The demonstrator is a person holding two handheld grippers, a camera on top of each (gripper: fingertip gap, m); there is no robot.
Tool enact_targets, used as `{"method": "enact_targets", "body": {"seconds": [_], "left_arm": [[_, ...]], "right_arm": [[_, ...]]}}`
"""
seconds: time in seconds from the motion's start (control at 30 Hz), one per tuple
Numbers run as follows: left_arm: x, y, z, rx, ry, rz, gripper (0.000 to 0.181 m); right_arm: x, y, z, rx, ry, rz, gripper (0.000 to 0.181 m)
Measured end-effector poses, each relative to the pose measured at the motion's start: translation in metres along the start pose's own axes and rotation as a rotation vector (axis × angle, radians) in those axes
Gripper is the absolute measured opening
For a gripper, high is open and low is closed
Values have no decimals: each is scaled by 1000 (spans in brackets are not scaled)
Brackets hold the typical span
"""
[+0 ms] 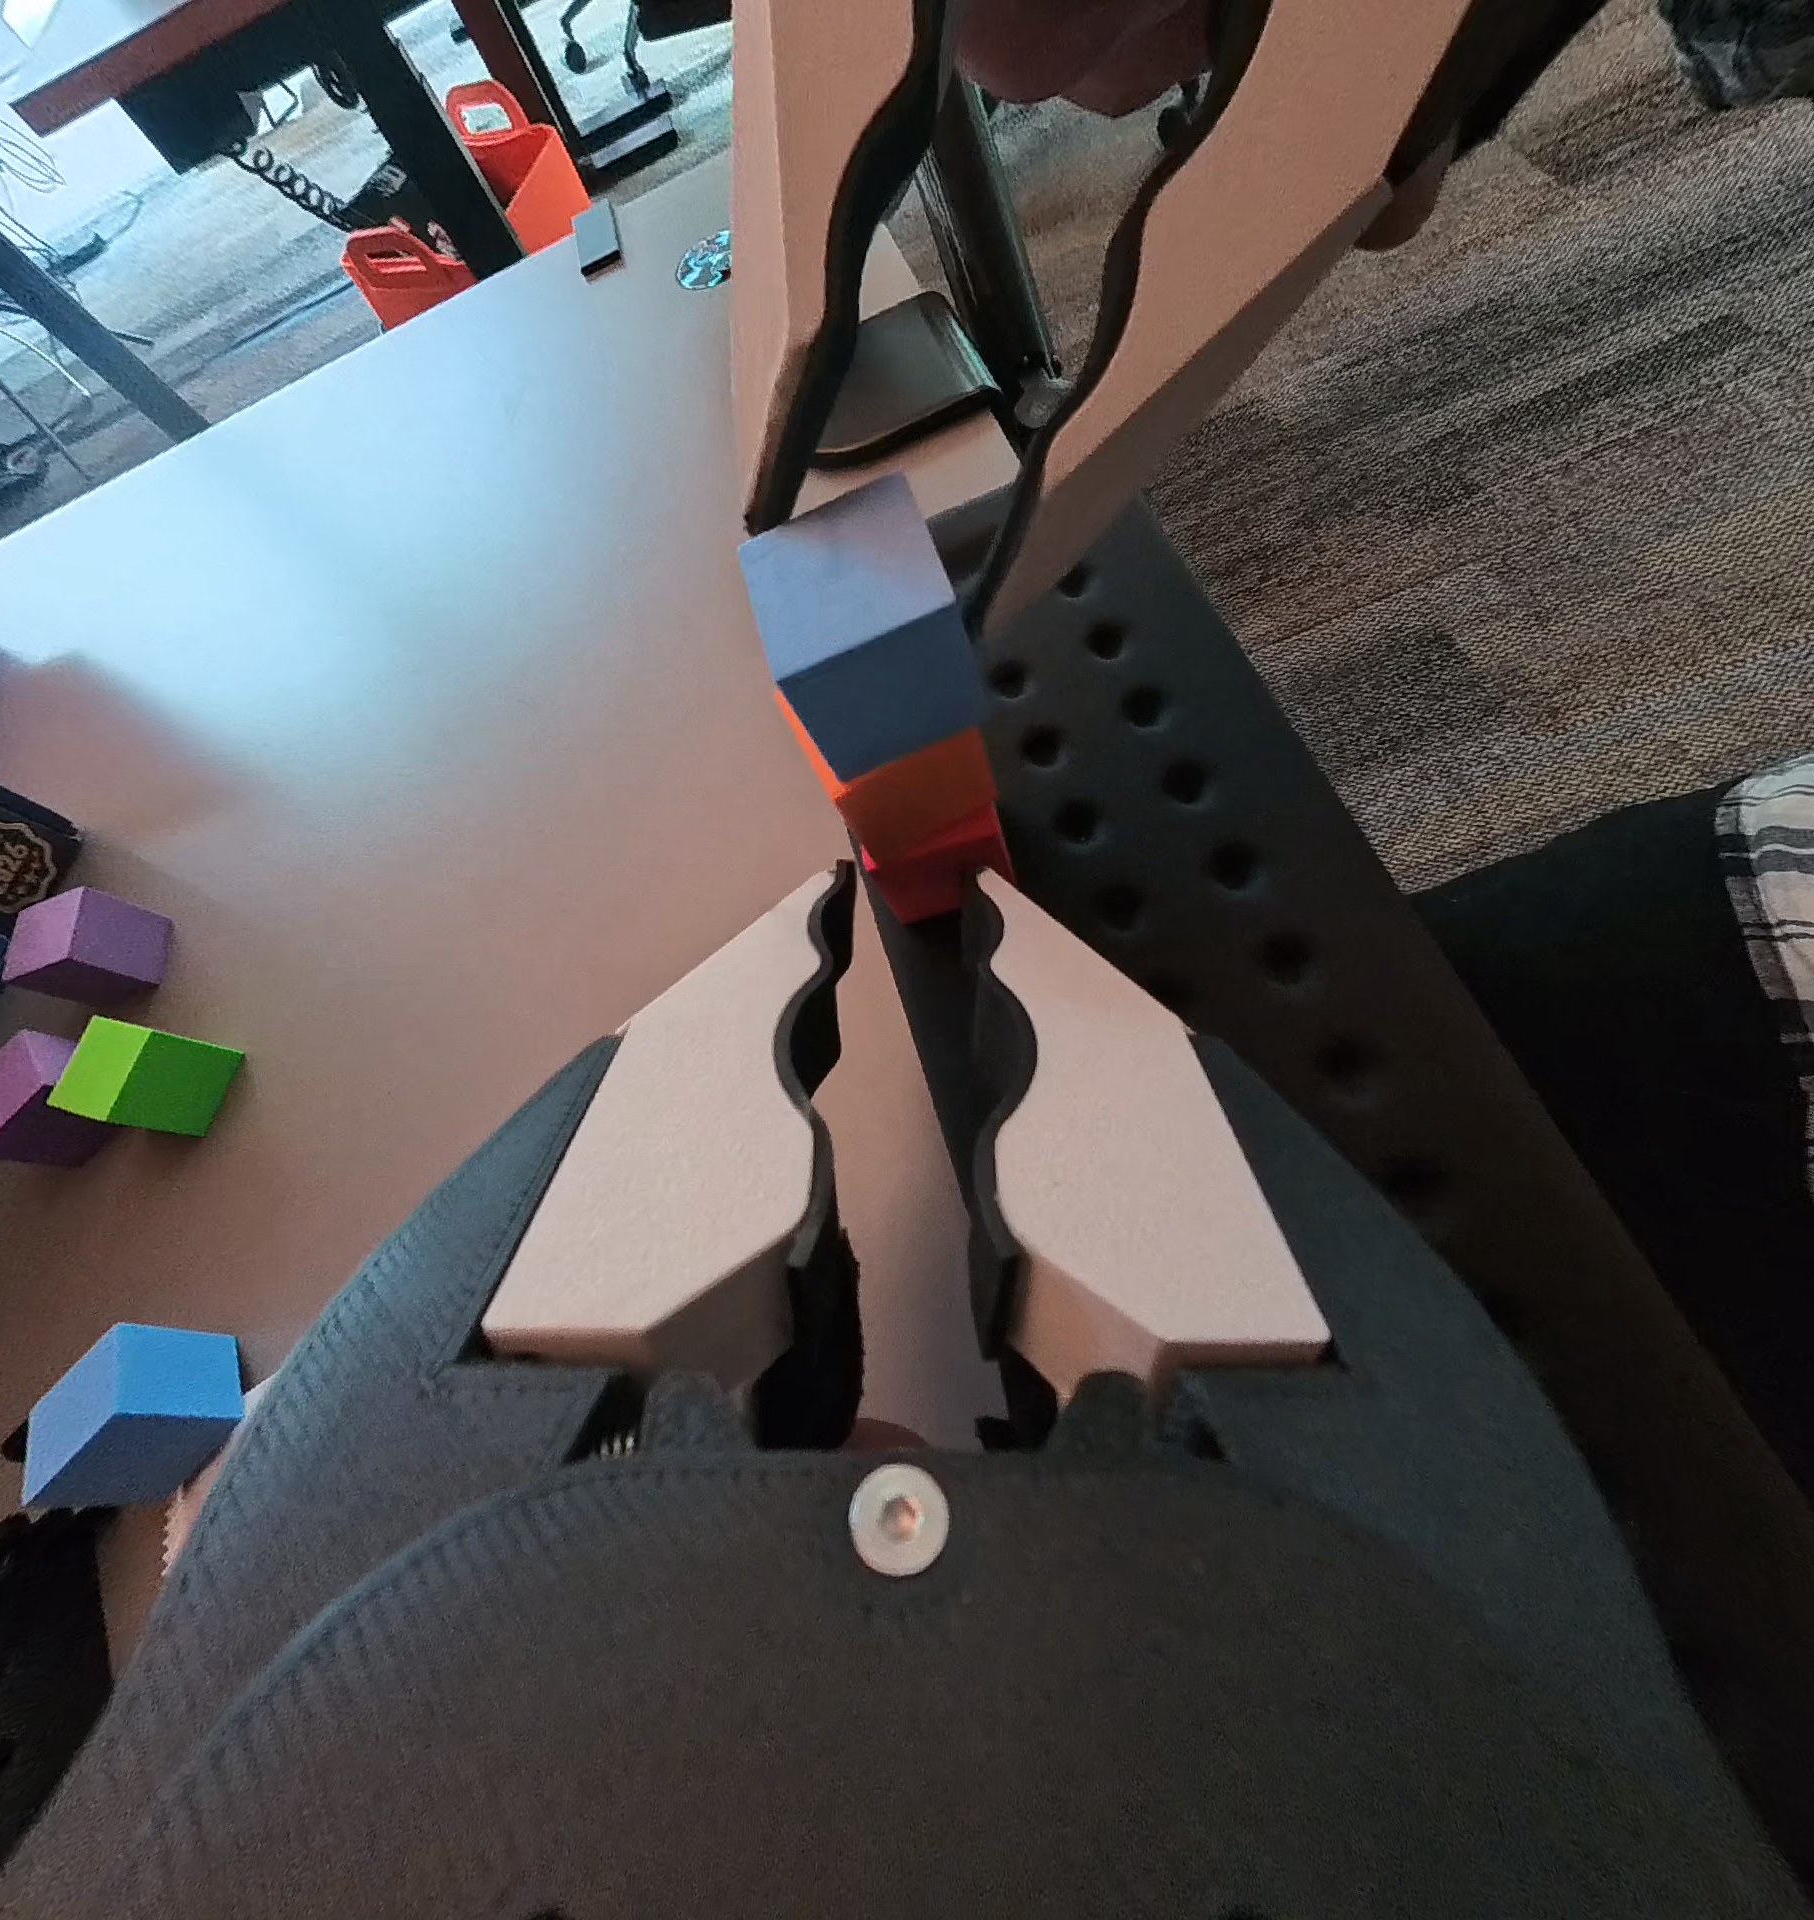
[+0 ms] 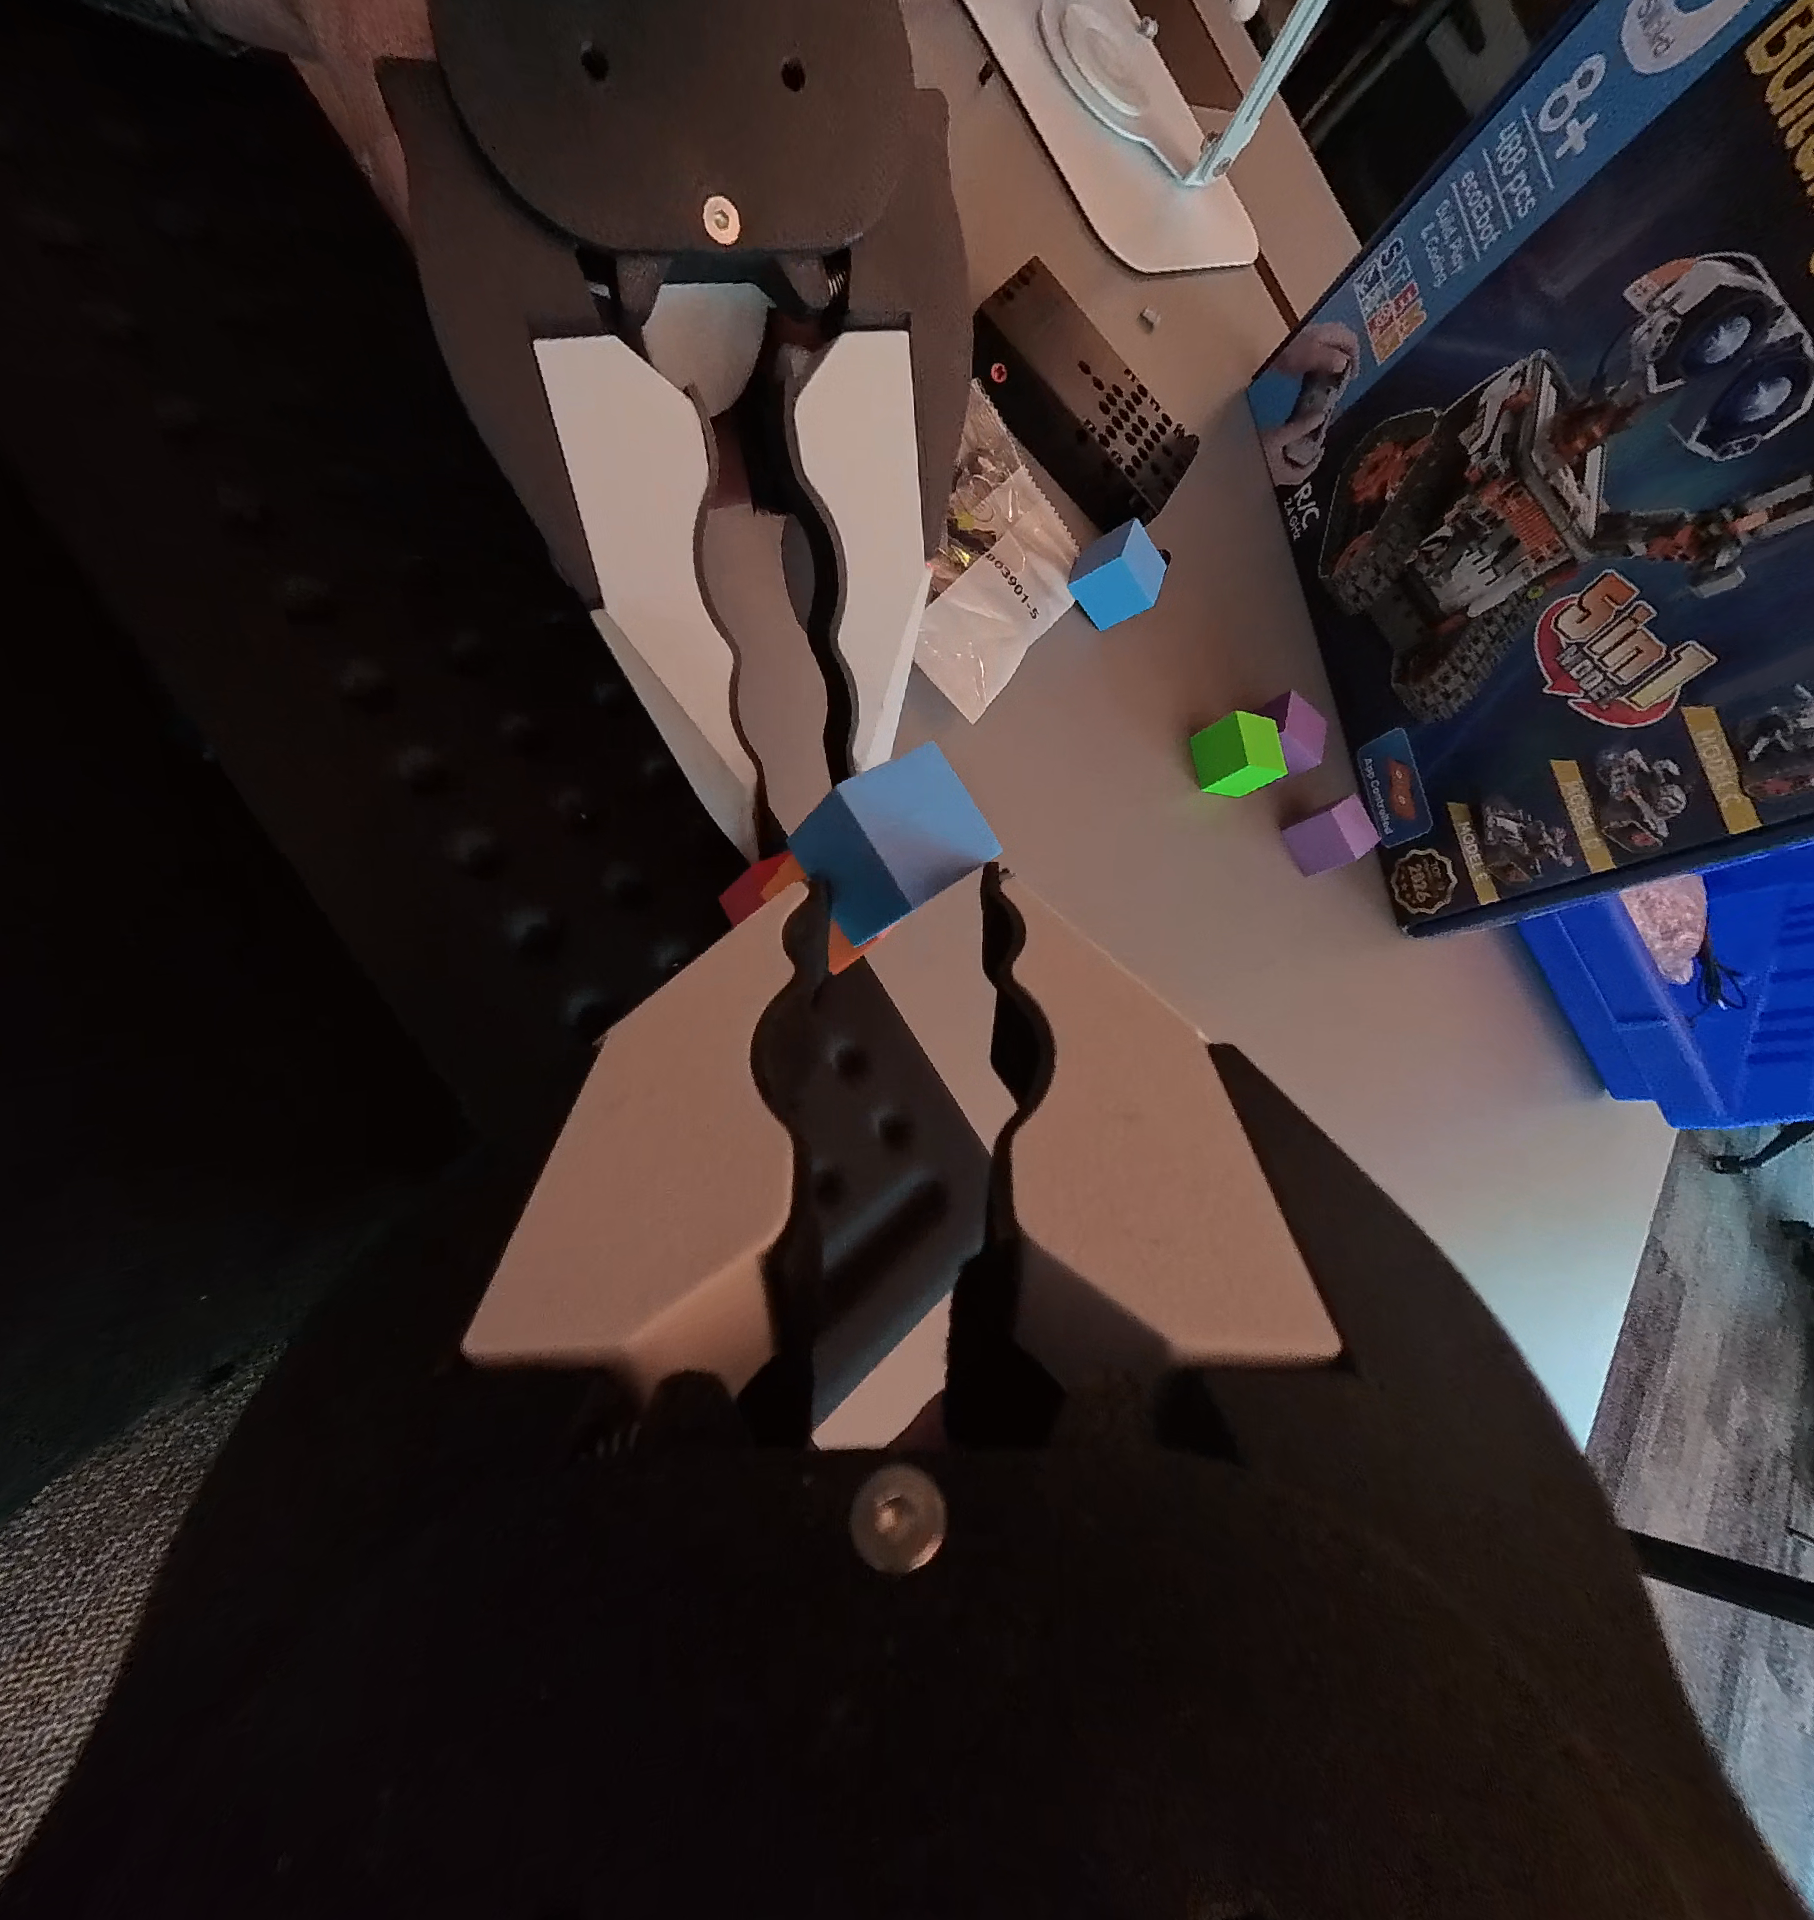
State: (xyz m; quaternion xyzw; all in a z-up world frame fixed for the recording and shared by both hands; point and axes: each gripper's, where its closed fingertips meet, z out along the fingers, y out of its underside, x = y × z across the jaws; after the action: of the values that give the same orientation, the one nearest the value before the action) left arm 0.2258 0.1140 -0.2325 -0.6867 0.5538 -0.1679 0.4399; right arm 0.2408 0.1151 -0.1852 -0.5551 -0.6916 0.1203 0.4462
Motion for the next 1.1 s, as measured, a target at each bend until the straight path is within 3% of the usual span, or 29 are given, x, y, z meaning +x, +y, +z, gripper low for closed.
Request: {"method": "enact_targets", "body": {"seconds": [0.27, 0.4, 0.5, 0.6, 0.7, 0.77, 0.9, 1.03, 1.1], "left_arm": [[1, 1, 0, -6, 2, 10, 19], [-11, -1, -14, 21, -22, -17, 24], [-52, 3, -35, 39, -183, -97, 27], [-116, 35, -56, -60, -439, -211, 36], [-148, 77, -60, -222, -534, -316, 42], [-159, 91, -56, -276, -565, -346, 42], [-168, 115, -46, -386, -588, -379, 37], [-175, 114, -49, -389, -640, -345, 23], [-176, 115, -50, -387, -657, -331, 4]], "right_arm": [[-1, -1, -1, 1, 6, 8, 33], [0, -8, -12, 57, -18, 49, 36], [8, -9, -22, 89, -6, 77, 36], [19, -5, -28, 101, 20, 100, 35], [25, -3, -29, 118, 37, 127, 35], [25, -4, -30, 138, 35, 147, 34], [25, 0, -28, 143, 39, 163, 33], [27, 3, -29, 161, 35, 183, 33], [29, 4, -29, 165, 37, 189, 32]]}}
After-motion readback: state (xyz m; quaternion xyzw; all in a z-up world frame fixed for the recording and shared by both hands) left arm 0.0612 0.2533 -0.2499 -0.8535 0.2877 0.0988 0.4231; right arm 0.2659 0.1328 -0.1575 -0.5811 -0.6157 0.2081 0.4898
